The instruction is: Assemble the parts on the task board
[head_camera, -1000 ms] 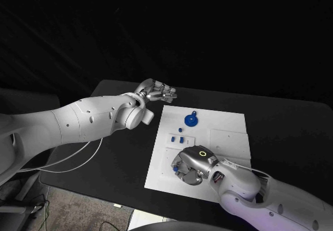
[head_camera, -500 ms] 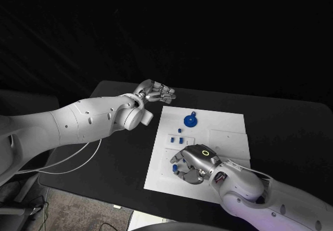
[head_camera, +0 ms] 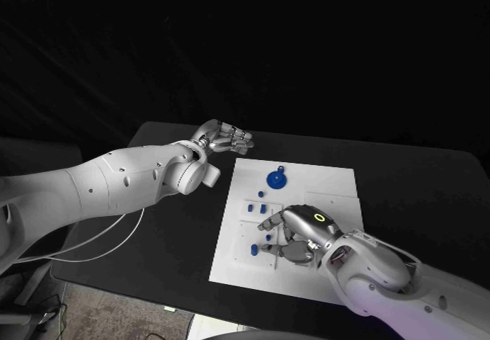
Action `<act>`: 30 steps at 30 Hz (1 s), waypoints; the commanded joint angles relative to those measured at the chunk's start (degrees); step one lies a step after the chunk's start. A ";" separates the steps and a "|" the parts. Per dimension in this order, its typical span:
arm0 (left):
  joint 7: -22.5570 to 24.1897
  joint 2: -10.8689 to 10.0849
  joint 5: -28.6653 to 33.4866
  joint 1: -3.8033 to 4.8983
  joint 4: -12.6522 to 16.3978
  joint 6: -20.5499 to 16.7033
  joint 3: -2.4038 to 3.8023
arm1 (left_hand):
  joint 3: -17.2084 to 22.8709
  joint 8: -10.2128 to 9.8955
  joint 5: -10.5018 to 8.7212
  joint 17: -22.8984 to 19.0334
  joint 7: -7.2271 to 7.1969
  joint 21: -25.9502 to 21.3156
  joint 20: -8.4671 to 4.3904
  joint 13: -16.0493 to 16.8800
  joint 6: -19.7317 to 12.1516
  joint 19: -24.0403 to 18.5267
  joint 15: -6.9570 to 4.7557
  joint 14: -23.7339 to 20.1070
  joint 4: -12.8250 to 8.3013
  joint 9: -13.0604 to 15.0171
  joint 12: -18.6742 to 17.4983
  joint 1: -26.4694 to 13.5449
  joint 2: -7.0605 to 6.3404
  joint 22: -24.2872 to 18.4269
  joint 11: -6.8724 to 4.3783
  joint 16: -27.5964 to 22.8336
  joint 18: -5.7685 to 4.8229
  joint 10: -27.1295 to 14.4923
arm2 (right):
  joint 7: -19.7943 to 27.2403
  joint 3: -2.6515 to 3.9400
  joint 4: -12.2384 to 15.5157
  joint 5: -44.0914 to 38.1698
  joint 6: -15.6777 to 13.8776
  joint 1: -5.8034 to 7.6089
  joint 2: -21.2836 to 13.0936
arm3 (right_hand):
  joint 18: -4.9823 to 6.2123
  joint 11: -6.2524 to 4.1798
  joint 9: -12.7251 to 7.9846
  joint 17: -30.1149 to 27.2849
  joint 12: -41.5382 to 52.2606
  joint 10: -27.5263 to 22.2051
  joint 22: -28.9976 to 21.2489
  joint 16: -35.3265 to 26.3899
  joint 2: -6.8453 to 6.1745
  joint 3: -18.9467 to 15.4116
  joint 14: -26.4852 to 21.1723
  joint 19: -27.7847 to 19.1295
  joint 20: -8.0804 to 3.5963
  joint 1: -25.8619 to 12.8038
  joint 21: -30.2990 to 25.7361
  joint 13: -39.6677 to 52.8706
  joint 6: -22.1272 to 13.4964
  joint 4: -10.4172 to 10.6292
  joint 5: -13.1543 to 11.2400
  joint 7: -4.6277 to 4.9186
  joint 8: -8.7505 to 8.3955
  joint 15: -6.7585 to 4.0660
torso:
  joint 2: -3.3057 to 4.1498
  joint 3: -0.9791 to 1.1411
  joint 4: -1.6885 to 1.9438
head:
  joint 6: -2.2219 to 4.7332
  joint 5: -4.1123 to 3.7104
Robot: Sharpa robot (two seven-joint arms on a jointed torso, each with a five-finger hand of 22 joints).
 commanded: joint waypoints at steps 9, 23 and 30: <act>0.37 -0.14 0.27 0.02 0.01 0.70 0.01 | -0.43 -0.18 0.09 0.05 0.36 0.20 -0.02 0.04 0.00 0.32 0.13 -0.07 -0.33 0.00 0.22 0.11 0.46 -0.28 0.16 -0.10 -0.28 -0.38 | -2.46 5.66 -0.09 26.75 7.90 1.68 -8.32 | -2.80 -5.03 0.49 0.86 6.87 15.97 0.43 0.63 3.43 -4.42 0.93 2.16 -3.12 -3.23 2.43 4.49 4.27 3.29 2.17 -1.45 0.03 -3.20 | -0.31 0.02 -0.51 | 1.15 -4.64; 0.37 0.02 0.28 -0.50 -0.39 1.05 -0.06 | -0.55 -0.18 0.07 0.06 0.35 0.15 0.01 0.04 -0.03 0.30 0.15 -0.10 -0.16 -0.01 0.22 -0.08 0.48 -0.39 0.16 -0.10 -0.32 -0.40 | -25.66 6.69 -1.86 35.63 23.83 3.13 -15.13 | -4.11 -6.31 8.00 19.60 46.62 3.27 6.42 9.93 1.74 1.33 0.43 2.15 -4.06 -7.97 13.79 48.73 5.25 8.31 -3.00 -2.75 0.49 -3.94 | -0.70 0.48 -1.15 | 1.20 -8.32; 0.37 -0.12 0.29 -0.72 -0.47 1.05 -0.08 | -0.55 -0.18 0.07 0.06 0.35 0.15 0.01 0.04 -0.03 0.30 0.15 -0.10 -0.16 -0.01 0.22 -0.08 0.48 -0.39 0.16 -0.10 -0.32 -0.40 | -31.73 6.70 -1.43 37.45 26.05 3.15 -16.21 | -5.15 -7.72 29.05 23.19 47.26 4.58 7.32 10.01 0.07 1.83 0.88 2.46 -5.12 -10.75 15.21 51.73 5.89 8.76 -3.00 -5.32 5.79 -4.91 | -0.84 0.60 -1.24 | 0.85 -8.82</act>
